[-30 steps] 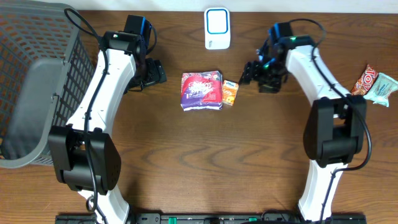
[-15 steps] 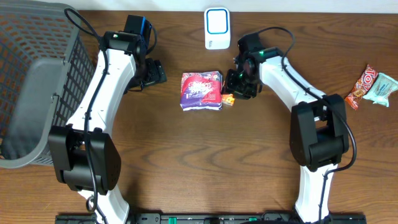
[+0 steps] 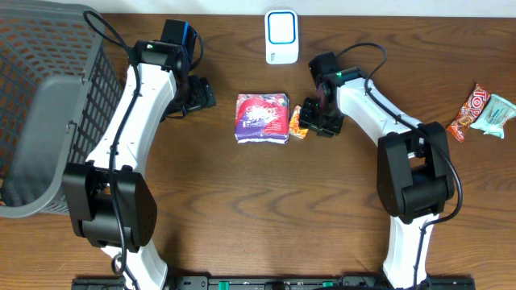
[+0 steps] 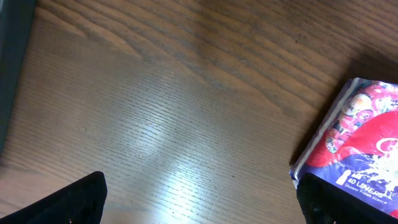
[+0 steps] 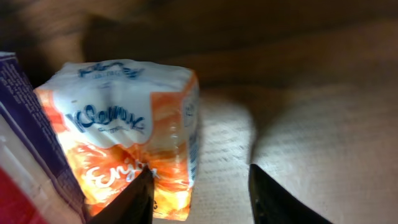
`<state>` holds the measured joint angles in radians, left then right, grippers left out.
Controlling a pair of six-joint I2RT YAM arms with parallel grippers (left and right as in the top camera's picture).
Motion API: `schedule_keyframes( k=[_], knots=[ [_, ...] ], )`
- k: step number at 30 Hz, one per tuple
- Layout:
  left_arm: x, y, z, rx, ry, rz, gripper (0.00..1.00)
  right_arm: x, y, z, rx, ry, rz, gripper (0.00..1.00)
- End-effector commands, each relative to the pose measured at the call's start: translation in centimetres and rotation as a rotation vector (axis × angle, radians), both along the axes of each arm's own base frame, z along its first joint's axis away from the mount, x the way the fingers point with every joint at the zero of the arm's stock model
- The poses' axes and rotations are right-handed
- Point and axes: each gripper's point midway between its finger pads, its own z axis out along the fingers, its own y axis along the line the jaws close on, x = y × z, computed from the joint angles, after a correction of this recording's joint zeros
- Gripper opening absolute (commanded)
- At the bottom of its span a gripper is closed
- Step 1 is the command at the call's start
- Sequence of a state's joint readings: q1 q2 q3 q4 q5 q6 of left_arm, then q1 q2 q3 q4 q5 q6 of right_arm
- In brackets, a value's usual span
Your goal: Scan the item barcode
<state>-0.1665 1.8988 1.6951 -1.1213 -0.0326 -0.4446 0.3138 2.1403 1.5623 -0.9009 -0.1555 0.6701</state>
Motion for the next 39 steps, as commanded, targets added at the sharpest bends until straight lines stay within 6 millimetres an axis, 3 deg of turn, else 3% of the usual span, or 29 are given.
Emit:
schedule_keyframes(
  k=[1,8,9,10,11,25,31,39],
  knots=[
    [-0.1,0.4,0.4,0.013,-0.008,0.001,0.98,-1.5,-2.2,-2.0,-0.105,0.067,-0.116,0.47],
    [-0.1,0.4,0.4,0.013,-0.008,0.001,0.98,-1.9,-1.5,-2.0,-0.125,0.065,-0.092,0.69],
    [-0.1,0.4,0.4,0.013,-0.008,0.001,0.98,-1.8,-1.6,-2.0,-0.134,0.059,-0.09,0.76],
    [-0.1,0.4,0.4,0.013,-0.008,0.001,0.98,-1.7,-1.7,-2.0,-0.147,0.05,-0.088,0.97],
    [-0.1,0.4,0.4,0.013,-0.008,0.001,0.98,-1.6,-1.9,-2.0,-0.168,0.039,-0.086,0.99],
    [-0.1,0.4,0.4,0.013,-0.008,0.001,0.98,-3.8,-7.8,-1.1,-0.401,0.119,-0.083,0.99],
    [-0.1,0.4,0.4,0.013,-0.008,0.001,0.98,-3.8,-7.1,0.4,-0.298,0.115,-0.012,0.99],
    [-0.1,0.4,0.4,0.013,-0.008,0.001,0.98,-3.1,-4.9,6.6,-0.224,-0.053,0.026,0.99]
  ],
)
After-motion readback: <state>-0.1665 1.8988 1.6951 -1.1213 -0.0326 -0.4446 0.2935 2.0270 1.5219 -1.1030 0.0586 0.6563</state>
